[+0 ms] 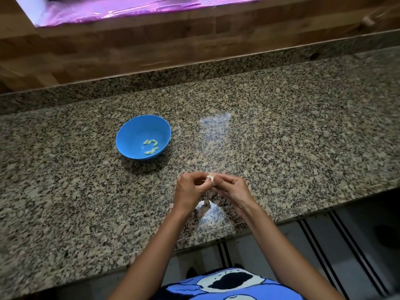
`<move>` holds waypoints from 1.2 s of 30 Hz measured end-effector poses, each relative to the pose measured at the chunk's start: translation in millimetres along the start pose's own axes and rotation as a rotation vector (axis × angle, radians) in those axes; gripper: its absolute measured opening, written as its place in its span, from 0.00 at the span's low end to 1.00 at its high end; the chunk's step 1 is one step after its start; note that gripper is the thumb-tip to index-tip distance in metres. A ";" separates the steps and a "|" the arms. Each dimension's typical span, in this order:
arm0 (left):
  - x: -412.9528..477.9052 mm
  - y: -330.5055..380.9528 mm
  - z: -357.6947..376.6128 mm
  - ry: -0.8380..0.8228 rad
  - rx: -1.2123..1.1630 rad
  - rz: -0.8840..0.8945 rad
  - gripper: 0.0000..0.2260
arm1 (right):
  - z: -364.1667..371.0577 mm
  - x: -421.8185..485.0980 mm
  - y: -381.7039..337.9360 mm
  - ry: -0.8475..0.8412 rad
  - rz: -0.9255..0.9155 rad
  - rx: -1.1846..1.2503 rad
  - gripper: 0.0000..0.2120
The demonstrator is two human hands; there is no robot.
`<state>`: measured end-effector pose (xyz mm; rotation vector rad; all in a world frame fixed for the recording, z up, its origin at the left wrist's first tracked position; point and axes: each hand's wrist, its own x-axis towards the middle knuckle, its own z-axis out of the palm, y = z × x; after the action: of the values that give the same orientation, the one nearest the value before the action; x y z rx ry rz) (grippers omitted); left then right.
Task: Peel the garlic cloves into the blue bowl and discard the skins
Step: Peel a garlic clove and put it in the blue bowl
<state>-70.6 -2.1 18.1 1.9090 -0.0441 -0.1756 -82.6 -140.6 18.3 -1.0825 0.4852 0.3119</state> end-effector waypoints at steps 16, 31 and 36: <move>16.4 -27.5 -29.2 -0.047 0.434 -0.142 0.03 | -24.6 28.6 -15.4 0.271 -0.269 -1.290 0.19; 41.1 -3.7 -26.9 -0.304 0.251 -0.532 0.03 | -0.2 24.7 26.6 0.052 -0.146 -1.083 0.10; 42.4 -3.2 -20.7 -0.265 0.407 -0.489 0.03 | 2.3 31.0 25.2 0.068 -0.105 -1.124 0.10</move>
<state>-25.9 13.4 17.7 2.2612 0.2270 -0.8001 -67.5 -127.1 -16.2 -2.2069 0.2892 0.4708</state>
